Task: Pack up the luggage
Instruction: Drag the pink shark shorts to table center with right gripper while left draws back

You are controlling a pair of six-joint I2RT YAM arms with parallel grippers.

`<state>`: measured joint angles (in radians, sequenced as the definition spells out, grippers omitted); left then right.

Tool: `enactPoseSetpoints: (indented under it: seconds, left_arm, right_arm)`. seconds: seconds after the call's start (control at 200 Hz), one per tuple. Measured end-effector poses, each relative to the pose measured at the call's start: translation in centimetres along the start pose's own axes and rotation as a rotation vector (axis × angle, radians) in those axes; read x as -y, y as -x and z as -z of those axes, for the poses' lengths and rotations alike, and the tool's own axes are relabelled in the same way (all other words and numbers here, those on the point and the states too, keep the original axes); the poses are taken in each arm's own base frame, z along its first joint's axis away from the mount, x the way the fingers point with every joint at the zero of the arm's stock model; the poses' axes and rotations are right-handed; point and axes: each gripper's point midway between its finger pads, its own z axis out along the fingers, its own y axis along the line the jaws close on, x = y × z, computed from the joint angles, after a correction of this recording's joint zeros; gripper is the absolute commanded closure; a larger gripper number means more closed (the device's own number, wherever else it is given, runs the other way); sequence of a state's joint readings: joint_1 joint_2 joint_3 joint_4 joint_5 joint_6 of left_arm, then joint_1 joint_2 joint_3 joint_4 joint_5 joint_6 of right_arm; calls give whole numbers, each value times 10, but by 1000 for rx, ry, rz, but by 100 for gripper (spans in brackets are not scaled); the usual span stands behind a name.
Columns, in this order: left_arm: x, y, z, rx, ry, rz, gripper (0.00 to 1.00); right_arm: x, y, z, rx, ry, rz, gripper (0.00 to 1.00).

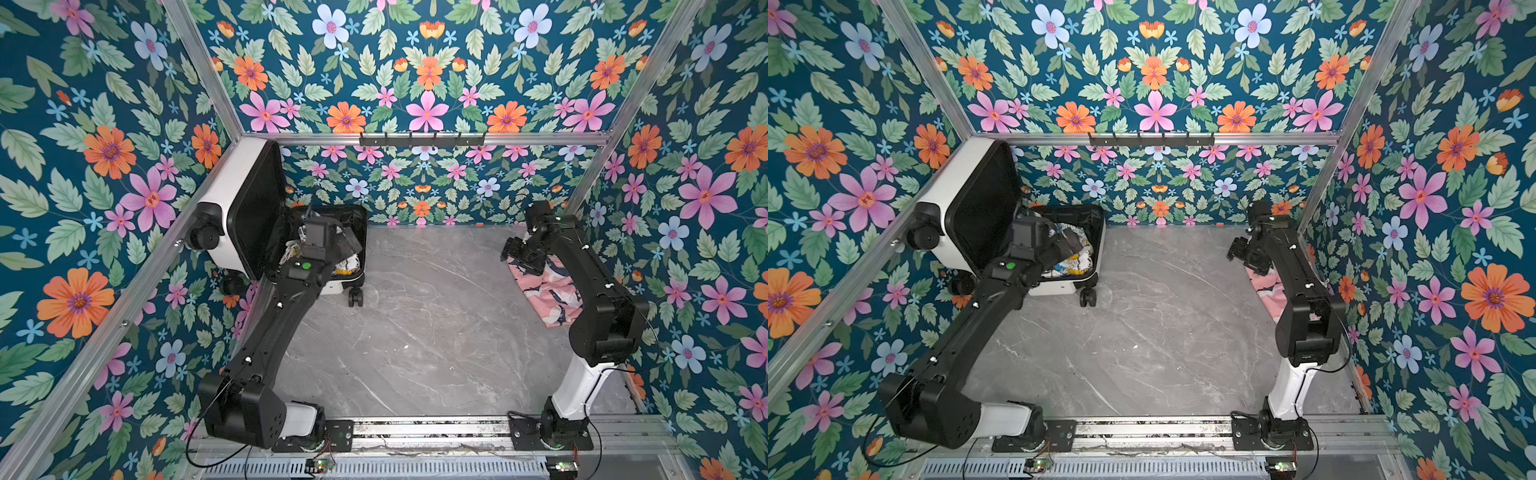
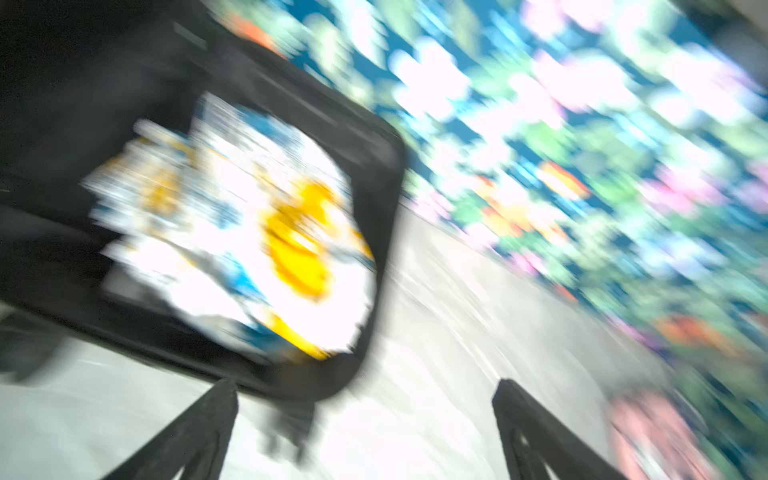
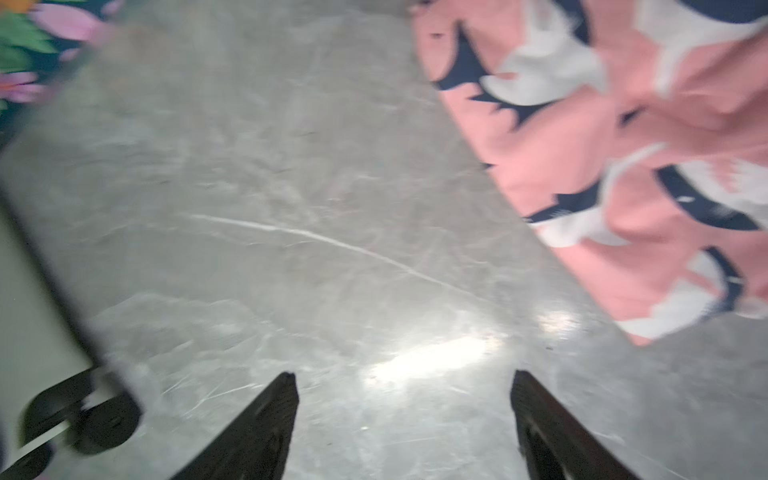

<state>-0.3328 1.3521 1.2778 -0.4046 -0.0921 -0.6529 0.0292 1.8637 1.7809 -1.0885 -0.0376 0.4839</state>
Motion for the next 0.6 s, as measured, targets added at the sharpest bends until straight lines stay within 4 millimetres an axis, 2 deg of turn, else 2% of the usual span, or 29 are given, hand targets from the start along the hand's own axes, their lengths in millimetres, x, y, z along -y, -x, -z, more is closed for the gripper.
enactPoseSetpoints:
  seconds: [0.06, 0.165, 0.245, 0.305, 0.475, 0.535, 0.6]
  left_arm:
    - [19, -38, -7, -71, -60, -8, 4]
    - [36, -93, -23, -177, -123, 9, 6]
    - [39, -117, -33, -227, -156, 48, 6]
    - [41, -121, -38, -239, -167, 72, 6]
    - [65, -112, -41, -234, -249, 88, 8]
    - [67, -108, -42, -232, -260, 93, 8]
    - [60, -101, -45, -223, -250, 107, 9]
  right_arm:
    - [16, -4, -14, -34, -68, 29, 21]
    - [31, -5, -42, -88, -163, 85, 22]
    - [43, -6, -64, -131, -224, 117, 21]
    - [49, -5, -75, -148, -254, 136, 20]
    - [55, 4, -103, -181, -295, 170, 17]
    - [58, 8, -114, -196, -301, 173, 17]
    - [63, 12, -121, -203, -305, 163, 18]
